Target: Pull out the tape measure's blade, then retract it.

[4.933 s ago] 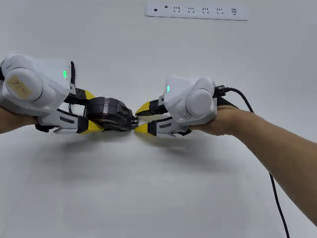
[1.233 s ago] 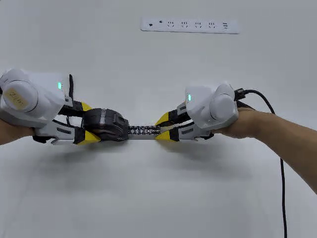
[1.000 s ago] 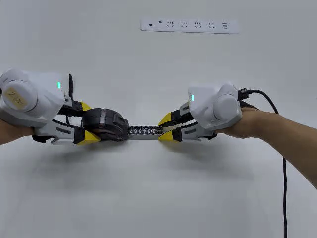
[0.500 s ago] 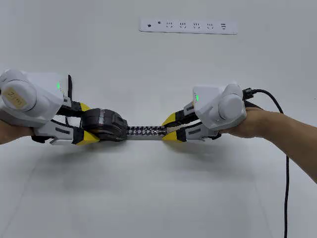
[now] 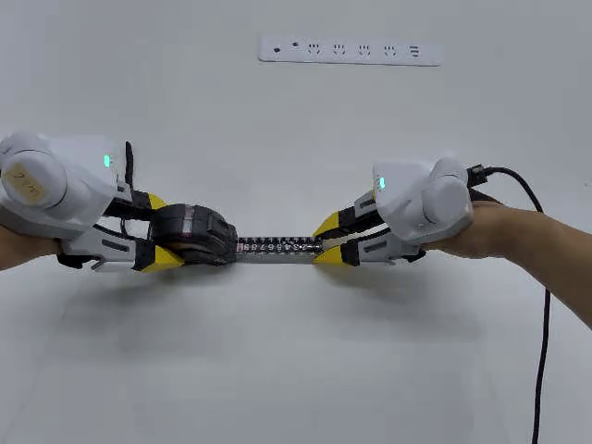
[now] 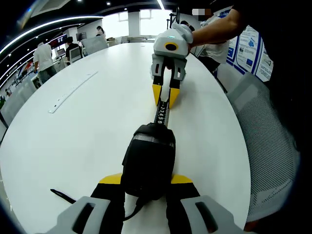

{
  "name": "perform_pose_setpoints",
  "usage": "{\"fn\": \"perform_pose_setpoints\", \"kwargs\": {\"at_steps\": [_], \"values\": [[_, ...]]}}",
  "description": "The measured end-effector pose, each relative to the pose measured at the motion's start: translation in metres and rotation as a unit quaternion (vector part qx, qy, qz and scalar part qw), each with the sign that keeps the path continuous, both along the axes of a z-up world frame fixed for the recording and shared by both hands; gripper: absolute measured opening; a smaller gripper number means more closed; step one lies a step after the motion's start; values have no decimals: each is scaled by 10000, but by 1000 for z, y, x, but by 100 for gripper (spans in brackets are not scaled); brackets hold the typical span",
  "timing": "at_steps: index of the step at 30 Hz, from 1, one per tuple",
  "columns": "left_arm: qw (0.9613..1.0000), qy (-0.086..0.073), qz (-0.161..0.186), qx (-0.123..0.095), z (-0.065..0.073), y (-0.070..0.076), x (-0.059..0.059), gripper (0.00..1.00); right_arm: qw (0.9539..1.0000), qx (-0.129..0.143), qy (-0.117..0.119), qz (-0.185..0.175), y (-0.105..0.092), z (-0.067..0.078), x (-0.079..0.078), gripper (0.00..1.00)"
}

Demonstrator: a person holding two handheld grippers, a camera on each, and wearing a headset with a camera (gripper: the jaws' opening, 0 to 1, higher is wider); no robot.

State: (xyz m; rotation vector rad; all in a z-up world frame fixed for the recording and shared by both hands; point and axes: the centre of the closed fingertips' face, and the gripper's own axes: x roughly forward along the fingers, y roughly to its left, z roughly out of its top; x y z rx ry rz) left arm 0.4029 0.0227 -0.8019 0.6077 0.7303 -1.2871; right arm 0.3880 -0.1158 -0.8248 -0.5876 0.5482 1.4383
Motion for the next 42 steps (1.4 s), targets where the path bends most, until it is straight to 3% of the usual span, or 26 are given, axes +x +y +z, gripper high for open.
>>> {"fn": "perform_pose_setpoints", "kwargs": {"at_steps": [16, 42], "values": [[10000, 15, 4, -2, 0, 1, 0, 29, 10000, -11, 49, -48, -12, 2, -3, 12], [10000, 39, -2, -17, -1, -2, -1, 29, 9997, -151, 125, -165, -51, 0, -8, 12]]}}
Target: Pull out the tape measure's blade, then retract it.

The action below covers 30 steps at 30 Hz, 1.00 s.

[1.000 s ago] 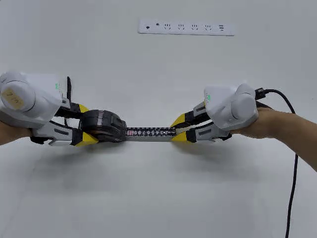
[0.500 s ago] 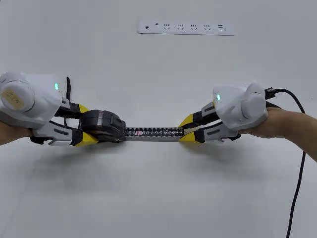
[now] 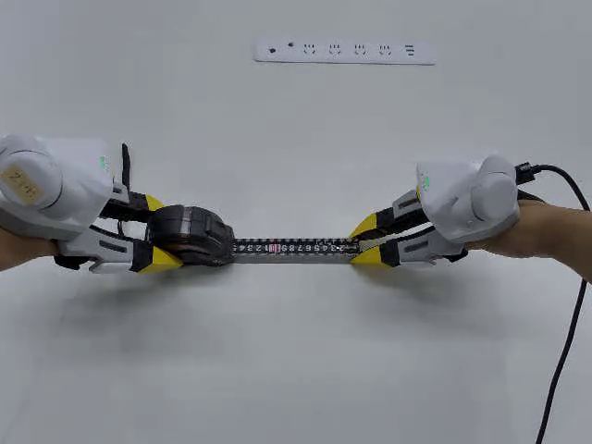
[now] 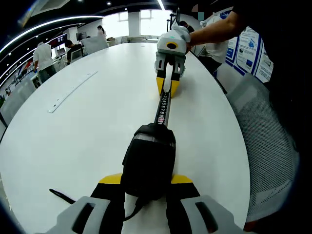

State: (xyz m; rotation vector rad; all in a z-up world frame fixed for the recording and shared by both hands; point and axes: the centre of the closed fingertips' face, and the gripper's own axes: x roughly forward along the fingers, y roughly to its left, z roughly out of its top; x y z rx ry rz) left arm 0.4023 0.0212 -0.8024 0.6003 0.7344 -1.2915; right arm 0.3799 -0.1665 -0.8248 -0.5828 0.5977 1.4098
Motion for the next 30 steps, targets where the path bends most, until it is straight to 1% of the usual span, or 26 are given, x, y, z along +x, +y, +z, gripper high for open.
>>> {"fn": "perform_pose_setpoints", "kwargs": {"at_steps": [6, 16, 30], "values": [[10000, 17, 13, -8, 0, 0, 0, 29, 10000, -3, 5, -13, -6, 2, 0, 12], [10000, 16, 9, -3, 1, 1, -1, 29, 10000, -41, 15, 4, -13, 3, 0, 12], [10000, 26, 5, -1, 1, 0, 0, 29, 9999, -66, 57, -60, -25, 4, -2, 12]]}}
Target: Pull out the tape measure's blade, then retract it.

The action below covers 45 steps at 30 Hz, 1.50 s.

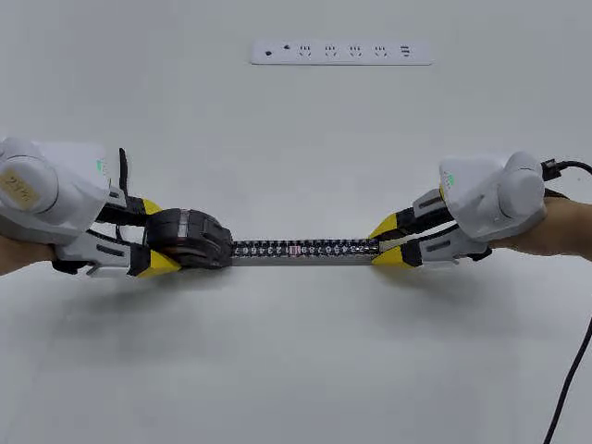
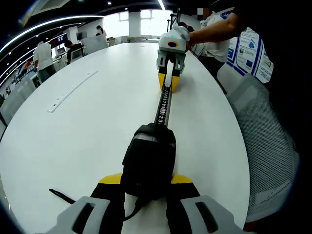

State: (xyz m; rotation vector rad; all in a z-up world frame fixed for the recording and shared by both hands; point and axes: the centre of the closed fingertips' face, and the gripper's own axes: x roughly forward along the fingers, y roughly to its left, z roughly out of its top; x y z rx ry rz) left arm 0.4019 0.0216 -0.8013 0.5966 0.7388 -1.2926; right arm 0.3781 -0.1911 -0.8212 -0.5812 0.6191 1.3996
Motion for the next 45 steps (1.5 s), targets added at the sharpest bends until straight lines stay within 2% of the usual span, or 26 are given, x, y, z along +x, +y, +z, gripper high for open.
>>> {"fn": "perform_pose_setpoints", "kwargs": {"at_steps": [45], "values": [[10000, 39, 4, 0, -2, 0, -1, 29, 9996, -227, 61, -162, -42, -4, -4, 12]]}}
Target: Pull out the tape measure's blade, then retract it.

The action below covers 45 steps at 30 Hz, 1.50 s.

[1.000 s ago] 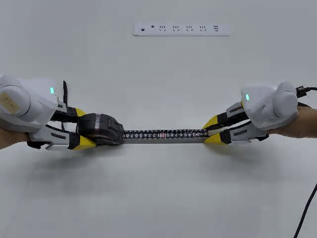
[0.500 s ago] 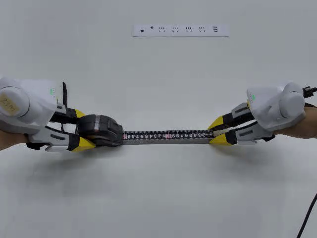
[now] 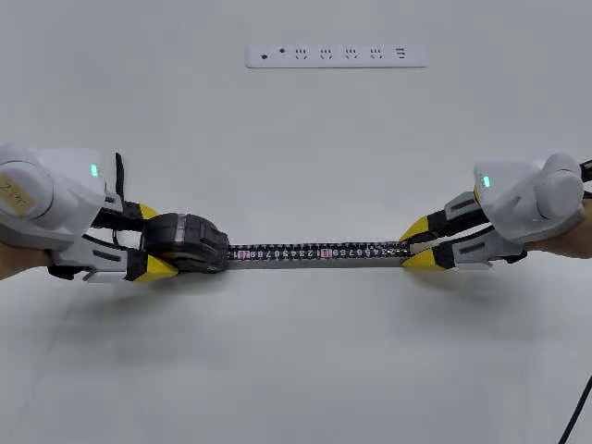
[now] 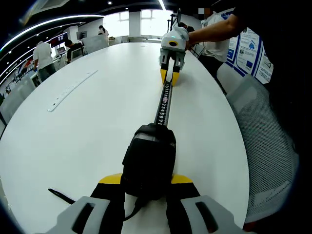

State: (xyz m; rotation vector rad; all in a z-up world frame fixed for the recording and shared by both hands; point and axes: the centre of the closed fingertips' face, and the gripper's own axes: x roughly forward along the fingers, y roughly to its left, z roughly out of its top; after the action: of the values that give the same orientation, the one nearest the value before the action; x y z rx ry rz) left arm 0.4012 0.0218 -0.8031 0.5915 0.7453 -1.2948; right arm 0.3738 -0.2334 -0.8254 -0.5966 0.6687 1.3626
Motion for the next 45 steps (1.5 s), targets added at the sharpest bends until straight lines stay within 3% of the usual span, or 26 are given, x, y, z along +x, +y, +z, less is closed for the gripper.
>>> {"fn": "perform_pose_setpoints", "kwargs": {"at_steps": [12, 25, 45], "values": [[10000, 1, 18, 29, -1, 0, 0, 30, 9999, -108, -19, -81, -14, 0, -1, 12], [9994, 31, -99, 336, -2, -2, 0, 30, 9996, -260, -71, 1, -15, 2, 0, 13], [9996, 80, -82, 273, -1, -1, 0, 30, 9987, -476, -149, 45, -14, 1, -1, 15]]}}
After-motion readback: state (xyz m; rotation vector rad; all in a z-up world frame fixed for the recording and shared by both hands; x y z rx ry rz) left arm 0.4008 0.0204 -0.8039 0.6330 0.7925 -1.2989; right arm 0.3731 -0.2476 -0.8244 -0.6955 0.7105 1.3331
